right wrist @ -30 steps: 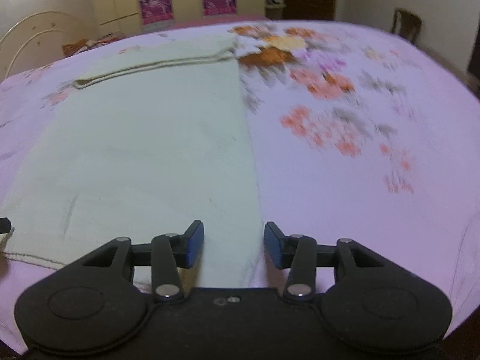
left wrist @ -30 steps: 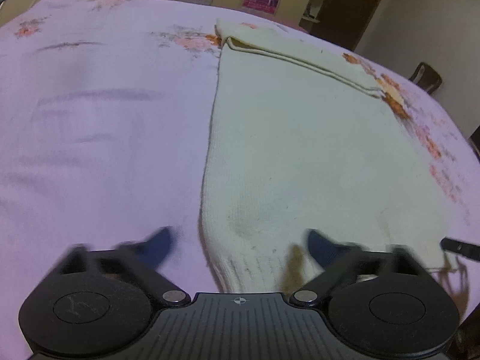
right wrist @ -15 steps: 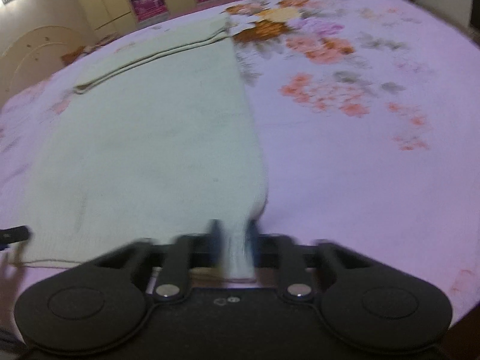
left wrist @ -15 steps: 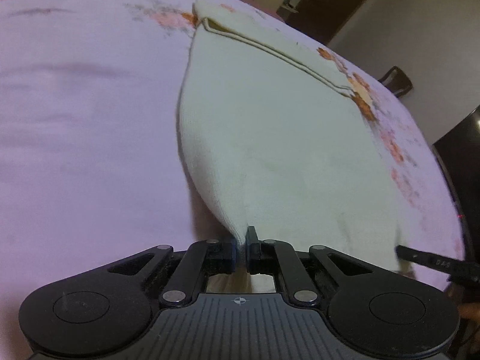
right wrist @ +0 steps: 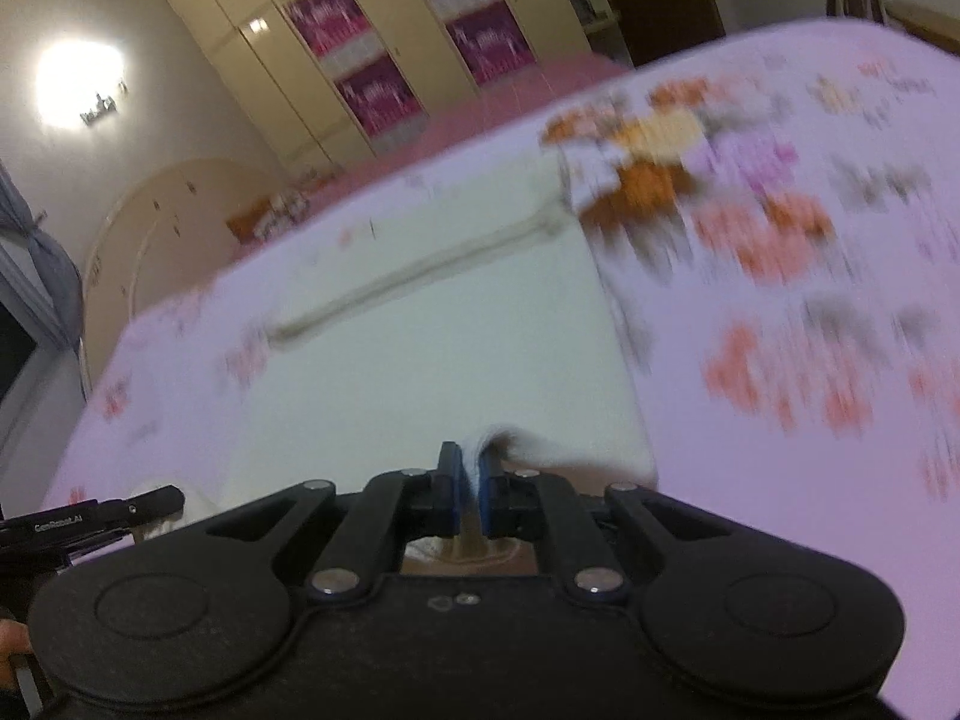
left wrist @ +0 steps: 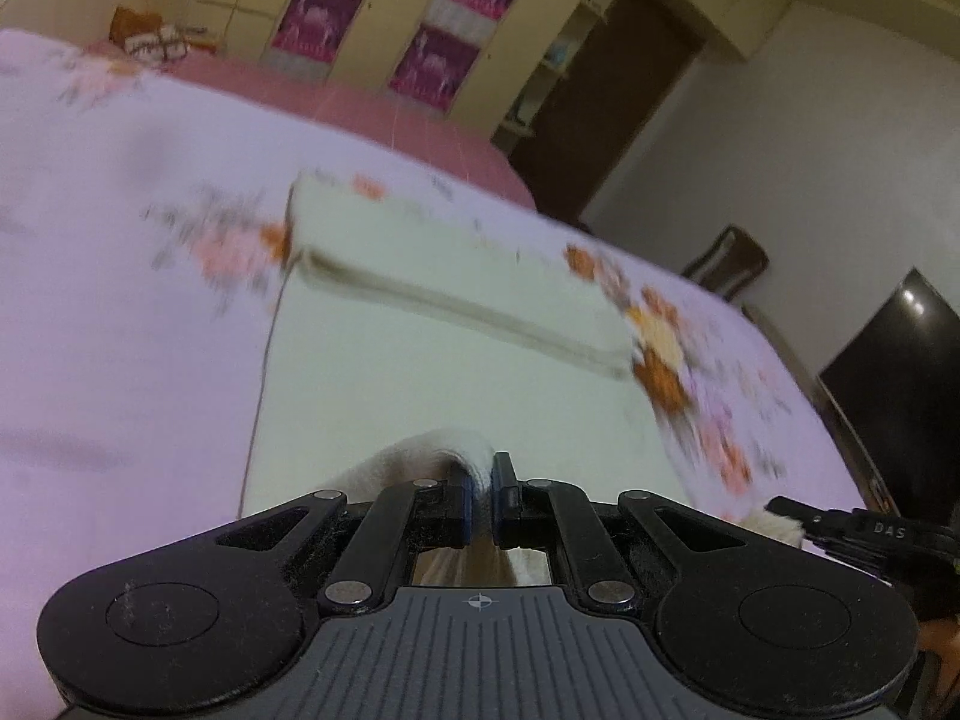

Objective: Fold small clothes
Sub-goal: 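Lift the hem with both tools and fold it over onto the collar band, release, then press the folded sweater flat with both open tools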

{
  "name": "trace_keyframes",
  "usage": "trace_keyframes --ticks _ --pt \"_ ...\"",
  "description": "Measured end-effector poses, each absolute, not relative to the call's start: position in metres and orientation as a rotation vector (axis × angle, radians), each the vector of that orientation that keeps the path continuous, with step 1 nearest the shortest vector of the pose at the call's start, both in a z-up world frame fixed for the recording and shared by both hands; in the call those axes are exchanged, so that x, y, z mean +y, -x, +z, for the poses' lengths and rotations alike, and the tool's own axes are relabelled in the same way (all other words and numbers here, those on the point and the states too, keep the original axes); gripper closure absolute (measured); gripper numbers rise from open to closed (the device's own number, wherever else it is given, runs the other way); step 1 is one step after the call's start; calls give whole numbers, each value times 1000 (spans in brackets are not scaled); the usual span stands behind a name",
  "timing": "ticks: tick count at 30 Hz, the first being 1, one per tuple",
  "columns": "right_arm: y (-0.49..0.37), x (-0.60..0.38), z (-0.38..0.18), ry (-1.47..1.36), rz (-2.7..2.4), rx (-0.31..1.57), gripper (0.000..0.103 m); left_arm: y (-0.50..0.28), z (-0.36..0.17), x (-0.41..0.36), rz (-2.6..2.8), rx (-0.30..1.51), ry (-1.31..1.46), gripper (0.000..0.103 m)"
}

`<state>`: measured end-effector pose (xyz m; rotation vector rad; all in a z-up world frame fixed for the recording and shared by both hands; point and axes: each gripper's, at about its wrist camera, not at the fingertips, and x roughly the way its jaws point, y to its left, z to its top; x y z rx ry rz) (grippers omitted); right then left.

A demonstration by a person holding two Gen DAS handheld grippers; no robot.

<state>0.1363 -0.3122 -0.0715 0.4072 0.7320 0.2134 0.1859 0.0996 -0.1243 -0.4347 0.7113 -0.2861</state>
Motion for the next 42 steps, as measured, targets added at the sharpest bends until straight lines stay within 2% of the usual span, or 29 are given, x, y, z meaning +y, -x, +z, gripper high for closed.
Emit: trace_keyframes --ticks 10,15,21,23,24,26,27,28,30,32,34,38,39,40,41,42 --pt "-282 -317 -67 -426 227 636 96 -337 -119 85 -216 622 445 97" --pt "-358 -315 -84 -432 206 638 96 -409 -143 82 -146 620 465 97" --pt "-429 -320 -118 -466 164 692 96 -461 -174 90 -21 646 471 97" --pt "-444 -324 -127 -485 124 702 92 -473 -179 96 -11 672 489 97" --pt "-449 -326 -130 -481 98 701 80 -480 -181 98 -18 703 505 92" --pt "-458 -329 -132 -457 84 718 62 -485 -181 98 -36 742 507 56" --pt "-458 -329 -131 -447 98 713 61 -481 -178 96 -42 723 473 17" --pt "-457 -328 -128 -410 116 700 61 -475 -173 94 -36 693 432 0" --pt "-455 -324 -124 -322 121 682 49 -465 -166 93 -52 634 319 0" --pt "-456 -322 -122 -273 155 680 41 -466 -167 91 -74 652 238 0" --pt "-458 -322 -124 -257 166 685 41 -475 -173 91 -69 677 189 2" --pt "-469 -317 -130 -252 165 703 41 -497 -183 96 -56 698 192 20" --pt "-471 -314 -132 -234 167 713 41 -503 -185 94 -55 709 182 36" --pt "-474 -311 -135 -207 167 725 43 -506 -189 93 -56 728 177 61" --pt "-476 -305 -139 -169 169 743 53 -506 -192 94 -52 742 181 70" --pt "-478 -302 -141 -148 172 750 67 -506 -193 92 -46 739 181 79"
